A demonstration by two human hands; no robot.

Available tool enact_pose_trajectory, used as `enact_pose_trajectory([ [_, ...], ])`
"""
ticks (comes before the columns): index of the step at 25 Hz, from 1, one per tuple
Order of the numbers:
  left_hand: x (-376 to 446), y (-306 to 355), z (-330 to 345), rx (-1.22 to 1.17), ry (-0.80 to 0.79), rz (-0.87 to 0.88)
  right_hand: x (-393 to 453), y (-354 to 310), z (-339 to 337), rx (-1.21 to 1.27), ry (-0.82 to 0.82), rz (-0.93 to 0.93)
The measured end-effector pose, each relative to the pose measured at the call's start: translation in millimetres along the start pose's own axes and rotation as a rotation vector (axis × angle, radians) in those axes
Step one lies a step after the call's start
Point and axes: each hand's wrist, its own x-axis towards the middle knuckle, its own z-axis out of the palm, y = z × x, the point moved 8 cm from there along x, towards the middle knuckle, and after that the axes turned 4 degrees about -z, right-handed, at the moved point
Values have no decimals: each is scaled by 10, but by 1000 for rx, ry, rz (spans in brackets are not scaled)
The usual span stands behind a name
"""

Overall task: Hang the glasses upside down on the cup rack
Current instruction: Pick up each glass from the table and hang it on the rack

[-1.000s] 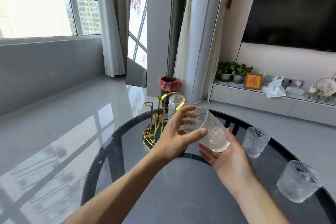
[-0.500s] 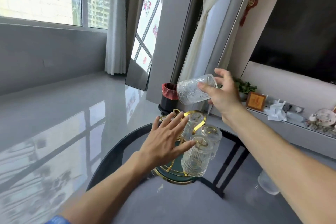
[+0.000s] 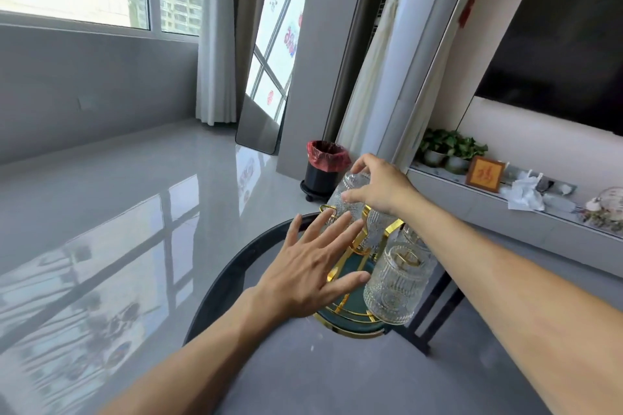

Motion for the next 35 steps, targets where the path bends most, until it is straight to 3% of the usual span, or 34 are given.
enact_pose_trajectory([
  [5, -17, 6, -42, 19, -19, -11, 20, -44, 128, -319, -158, -19],
  [8, -62, 34, -81, 35, -32, -28, -59, -4, 116, -315, -246, -28],
  [10, -102, 87, -118, 33, -41, -46, -198, -18, -21, -200, -152, -65],
  [13, -141, 277, -197, 22, 0, -51, -595, 31, -320, 76, 114, -144],
  [16, -196, 742, -183, -8, 31, -3, -1342, 404, -561, 214, 272, -96],
  [19, -222, 1332, -47, -16, 15, 76, -2167, 1004, -660, 340, 351, 50],
  [25, -150, 2291, 643, -47, -125, 146, -3377, 1973, -376, 473, 290, 299],
  [27, -114, 2598, 907, -74, -151, 152, -3700, 2329, -241, 576, 246, 456],
  [29, -64, 2844, 1122, -124, -159, 150, -3960, 2620, -108, 859, 238, 716],
  [32, 71, 3273, 1488, -126, -204, 182, -4316, 2928, -85, 1268, 534, 1077],
  [35, 316, 3638, 1801, -125, -256, 149, -4557, 3024, -149, 1454, 873, 1266],
])
